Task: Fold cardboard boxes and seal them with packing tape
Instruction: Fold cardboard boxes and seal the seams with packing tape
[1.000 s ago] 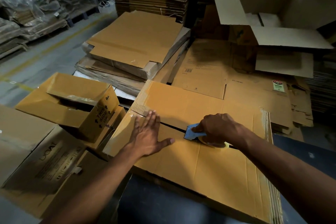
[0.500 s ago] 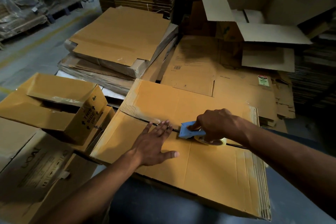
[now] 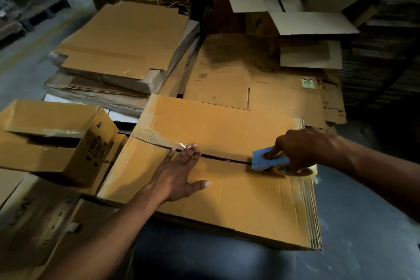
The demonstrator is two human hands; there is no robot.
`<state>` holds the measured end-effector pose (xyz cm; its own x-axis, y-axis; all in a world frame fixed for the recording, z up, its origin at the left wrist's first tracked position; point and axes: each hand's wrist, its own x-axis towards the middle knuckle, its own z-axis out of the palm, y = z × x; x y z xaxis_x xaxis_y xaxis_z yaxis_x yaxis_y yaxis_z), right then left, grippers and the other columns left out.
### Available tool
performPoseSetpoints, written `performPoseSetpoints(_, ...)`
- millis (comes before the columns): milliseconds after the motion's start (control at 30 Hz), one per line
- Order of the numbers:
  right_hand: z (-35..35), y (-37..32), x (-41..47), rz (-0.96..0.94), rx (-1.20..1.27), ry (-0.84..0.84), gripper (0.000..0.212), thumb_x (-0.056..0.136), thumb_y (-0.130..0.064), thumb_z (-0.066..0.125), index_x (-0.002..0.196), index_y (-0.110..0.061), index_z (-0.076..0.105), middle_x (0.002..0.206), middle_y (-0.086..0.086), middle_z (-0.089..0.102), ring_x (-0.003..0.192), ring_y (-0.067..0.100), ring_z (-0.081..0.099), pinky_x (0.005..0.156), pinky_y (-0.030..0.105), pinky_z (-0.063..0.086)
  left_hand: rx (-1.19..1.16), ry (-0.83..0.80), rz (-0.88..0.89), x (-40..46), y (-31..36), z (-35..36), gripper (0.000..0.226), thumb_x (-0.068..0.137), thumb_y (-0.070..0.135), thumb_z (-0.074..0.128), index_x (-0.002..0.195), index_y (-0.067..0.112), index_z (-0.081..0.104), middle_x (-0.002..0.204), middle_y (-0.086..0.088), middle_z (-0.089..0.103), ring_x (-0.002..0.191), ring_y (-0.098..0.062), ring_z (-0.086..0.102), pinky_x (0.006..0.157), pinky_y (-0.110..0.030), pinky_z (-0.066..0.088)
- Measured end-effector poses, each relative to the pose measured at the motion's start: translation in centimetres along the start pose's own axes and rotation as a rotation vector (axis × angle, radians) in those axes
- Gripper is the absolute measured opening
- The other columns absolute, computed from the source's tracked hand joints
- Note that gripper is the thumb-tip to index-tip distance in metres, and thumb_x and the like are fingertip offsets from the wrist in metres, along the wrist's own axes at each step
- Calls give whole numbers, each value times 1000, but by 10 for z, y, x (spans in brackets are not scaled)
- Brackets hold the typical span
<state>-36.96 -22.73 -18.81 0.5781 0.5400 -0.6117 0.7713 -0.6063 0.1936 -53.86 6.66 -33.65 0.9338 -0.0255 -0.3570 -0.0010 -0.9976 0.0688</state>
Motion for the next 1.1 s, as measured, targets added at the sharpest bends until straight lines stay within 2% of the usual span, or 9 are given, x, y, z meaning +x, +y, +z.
performPoseSetpoints(133,22,-2,1,-35,-44,100,63,95,-51,64,150,-59,34,127,-6,59,102,17,63,64,29,43,-22,100,0,-4,3,2,111,82,97,8,164,25,-10,168,7,-26,155,-10,-24,127,-45,-14)
performPoseSetpoints(233,32,-7,8,-67,-58,184,57,97,-50,60,150,-53,39,125,-5,61,104,19,64,68,30,47,8,69,-35,-8,15,-5,121,76,102,6,162,21,-19,166,1,-32,153,-15,-31,124,-52,-17)
performPoseSetpoints(333,35,-6,10,-65,-66,202,56,96,-49,62,148,-52,42,126,-5,61,105,19,63,68,31,42,23,66,-40,-11,42,-11,125,74,103,9,158,16,-20,164,-6,-37,151,-19,-35,121,-59,-18)
performPoseSetpoints(500,38,-3,12,-74,-44,237,56,95,-48,64,147,-50,45,126,-6,62,104,20,64,68,30,43,-49,27,-33,-2,89,-7,129,76,99,10,163,7,-9,169,-10,-23,157,-21,-21,126,-56,-10)
performPoseSetpoints(633,42,-4,14,-85,-48,264,54,95,-48,63,147,-50,47,120,-6,65,98,20,66,65,30,44,-52,181,-55,-2,79,-7,122,77,97,6,163,11,21,173,-10,9,158,-24,8,129,-50,6)
performPoseSetpoints(700,42,-3,14,-94,-51,273,54,95,-48,63,147,-50,47,120,-6,65,98,19,65,65,30,44,-25,211,-39,-4,75,-7,119,79,96,6,162,13,26,171,-10,15,156,-27,15,128,-51,12)
performPoseSetpoints(833,45,-1,12,-108,-58,281,55,96,-47,62,148,-48,45,122,-5,64,99,19,64,67,30,48,29,167,-33,3,94,-11,121,76,97,4,162,14,25,167,-14,17,155,-31,13,125,-60,3)
performPoseSetpoints(967,45,-1,12,-110,-57,288,55,97,-46,62,149,-47,45,122,-4,63,100,20,64,66,29,45,13,199,27,14,105,-15,102,85,92,21,157,21,33,148,-8,35,140,-27,30,121,-50,25)
performPoseSetpoints(1100,44,0,9,-124,-60,294,55,98,-45,61,150,-48,44,122,-3,63,99,20,63,68,29,46,-68,394,-59,11,67,-8,90,89,90,25,142,23,53,121,2,48,111,-17,44,94,-41,48)
